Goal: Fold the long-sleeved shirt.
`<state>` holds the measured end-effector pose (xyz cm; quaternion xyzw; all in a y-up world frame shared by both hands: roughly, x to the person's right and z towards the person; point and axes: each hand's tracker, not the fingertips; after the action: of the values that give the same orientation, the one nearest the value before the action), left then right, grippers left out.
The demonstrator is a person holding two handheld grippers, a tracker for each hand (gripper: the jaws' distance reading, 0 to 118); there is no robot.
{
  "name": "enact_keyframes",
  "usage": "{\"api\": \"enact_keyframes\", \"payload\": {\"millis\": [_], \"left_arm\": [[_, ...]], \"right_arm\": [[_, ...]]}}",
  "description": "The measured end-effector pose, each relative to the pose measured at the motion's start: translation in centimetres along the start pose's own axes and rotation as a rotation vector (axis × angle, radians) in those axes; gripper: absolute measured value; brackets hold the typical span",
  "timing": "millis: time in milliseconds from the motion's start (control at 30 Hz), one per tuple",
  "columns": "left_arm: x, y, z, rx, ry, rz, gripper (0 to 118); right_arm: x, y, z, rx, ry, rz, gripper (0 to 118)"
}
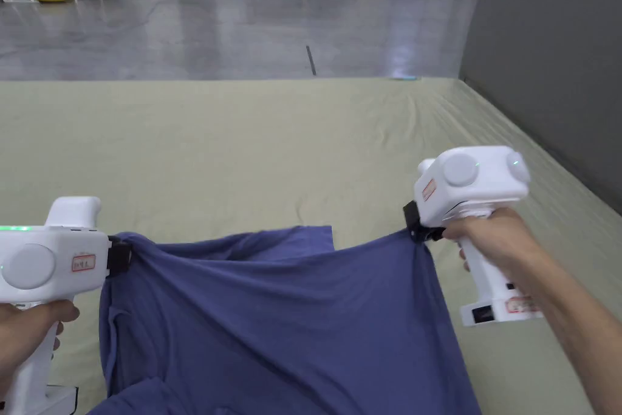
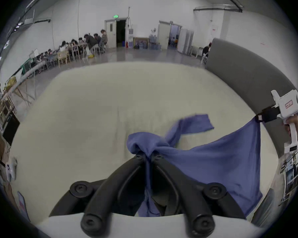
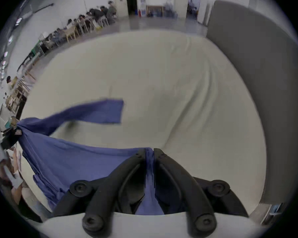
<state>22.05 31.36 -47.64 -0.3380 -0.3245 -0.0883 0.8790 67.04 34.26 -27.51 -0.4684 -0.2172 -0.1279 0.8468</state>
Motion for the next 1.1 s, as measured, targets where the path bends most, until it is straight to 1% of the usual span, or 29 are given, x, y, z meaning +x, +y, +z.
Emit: {"api": "enact_keyframes", "payload": {"millis": [67,233,333,400,433,500,567,633,667,733,800,833,900,933,1000,1100], "left_arm": [[-0.3,2.3,3.1,0.064,-0.005,0.009,1],[-0.9,10.0,10.2,0.236,0.034,-0.017,1],[-1.0,16.0,13.6,0.339,0.058,-0.044,1],[-1.1,20.4,14.8,0.385,0.08,-0.063,1],[-1.2,22.7,15.3,0.422,0.095,-0.037,1],[-1.5,26.8,16.3,0.478,0.145,-0.035,1],[-1.7,30.5,16.7,0.528,0.141,-0.034,1],[-1.7,34.2,16.9,0.575,0.181,-0.067,1],[-1.7,35.9,16.8,0.568,0.202,-0.093,1],[-1.8,38.4,16.6,0.598,0.231,-0.085,1],[-2.0,40.4,16.5,0.625,0.255,-0.046,1],[-2.1,41.5,16.7,0.674,0.276,-0.073,1],[-2.1,42.9,16.5,0.673,0.29,-0.071,1],[-2.3,43.2,16.3,0.673,0.288,-0.075,1],[-2.1,43.3,15.5,0.664,0.284,-0.097,1],[-2.0,42.1,13.1,0.634,0.276,-0.107,1]], "right_arm": [[-0.2,1.7,4.9,0.085,0.024,0.014,10],[-0.6,6.8,15.4,0.304,0.02,-0.005,10],[-1.1,10.9,20.1,0.419,0.023,-0.02,10],[-1.5,14.1,22.8,0.483,0.0,-0.026,10],[-1.8,15.7,23.8,0.523,0.0,-0.029,10],[-2.3,19.2,25.1,0.581,-0.004,-0.038,10],[-3.0,22.2,26.3,0.634,-0.018,-0.036,10],[-3.5,25.7,27.0,0.67,-0.032,-0.042,10],[-3.8,27.3,27.3,0.679,-0.035,-0.044,10],[-4.2,29.7,28.2,0.727,-0.057,-0.09,10],[-4.2,31.5,29.0,0.787,-0.02,-0.12,10],[-4.3,32.2,29.3,0.816,-0.014,-0.131,10],[-4.6,33.2,29.8,0.814,-0.057,-0.093,10],[-4.7,33.5,29.9,0.81,-0.096,-0.071,10],[-4.6,33.8,29.6,0.807,-0.102,-0.077,10],[-4.3,32.8,27.8,0.787,-0.076,-0.089,10]]}}
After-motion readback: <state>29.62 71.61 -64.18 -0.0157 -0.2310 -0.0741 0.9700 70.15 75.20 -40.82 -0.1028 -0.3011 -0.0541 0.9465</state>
